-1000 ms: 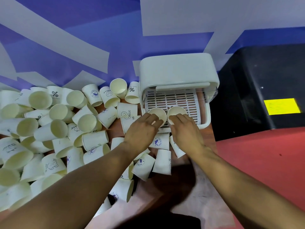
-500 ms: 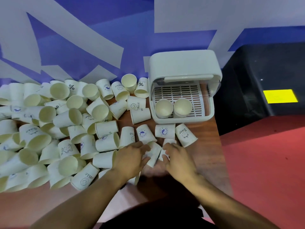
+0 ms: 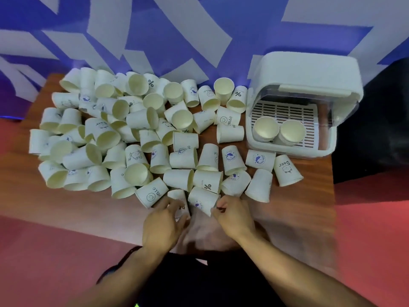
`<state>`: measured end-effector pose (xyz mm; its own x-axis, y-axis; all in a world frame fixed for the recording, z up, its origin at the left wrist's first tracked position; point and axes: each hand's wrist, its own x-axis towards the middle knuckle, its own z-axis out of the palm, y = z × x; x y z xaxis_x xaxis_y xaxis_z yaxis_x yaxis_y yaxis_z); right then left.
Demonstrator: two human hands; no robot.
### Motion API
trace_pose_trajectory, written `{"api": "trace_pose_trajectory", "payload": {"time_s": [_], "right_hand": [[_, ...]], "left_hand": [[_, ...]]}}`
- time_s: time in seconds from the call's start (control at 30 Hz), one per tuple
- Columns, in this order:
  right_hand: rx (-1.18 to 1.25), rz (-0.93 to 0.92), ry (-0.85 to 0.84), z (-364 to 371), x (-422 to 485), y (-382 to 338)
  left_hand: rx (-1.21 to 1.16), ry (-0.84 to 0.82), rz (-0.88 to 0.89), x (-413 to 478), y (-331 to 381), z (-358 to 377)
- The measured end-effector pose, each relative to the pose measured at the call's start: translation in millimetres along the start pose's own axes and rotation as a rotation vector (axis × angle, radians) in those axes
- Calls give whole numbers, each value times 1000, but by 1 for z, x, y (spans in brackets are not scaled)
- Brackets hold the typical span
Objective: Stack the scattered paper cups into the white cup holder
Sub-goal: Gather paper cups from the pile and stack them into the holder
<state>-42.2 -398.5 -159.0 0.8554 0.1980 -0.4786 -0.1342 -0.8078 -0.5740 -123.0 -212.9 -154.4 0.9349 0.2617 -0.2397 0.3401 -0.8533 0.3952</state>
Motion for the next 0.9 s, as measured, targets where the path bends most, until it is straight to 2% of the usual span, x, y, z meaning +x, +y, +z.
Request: {"api": "trace_pose_trajectory", "payload": {"time_s": [0.1,0.27,0.3,0.43,0.47,0.67,0.9], "right_hand": [[9,38,18,9,4,-6],[42,121,54,14,8,-17],[53,129,62,15,9,-17],[110,154,92,17,5,-21],[120,152,96,16,3,-21],[180,105,147,12,-15,-18],[133,-82,281,-1,-33,-13]], "left_hand": [[-54,53,-129,-2,-9,1],[-63,43,-190,-1,-14,1],[-40,36,-152,-2,-15,0],[181,24,180,-9,-18,3],[221,20,212,-9,-21,4],[340,71,313,-3,-26,0],[228,52,308,7,-3,-21]]}}
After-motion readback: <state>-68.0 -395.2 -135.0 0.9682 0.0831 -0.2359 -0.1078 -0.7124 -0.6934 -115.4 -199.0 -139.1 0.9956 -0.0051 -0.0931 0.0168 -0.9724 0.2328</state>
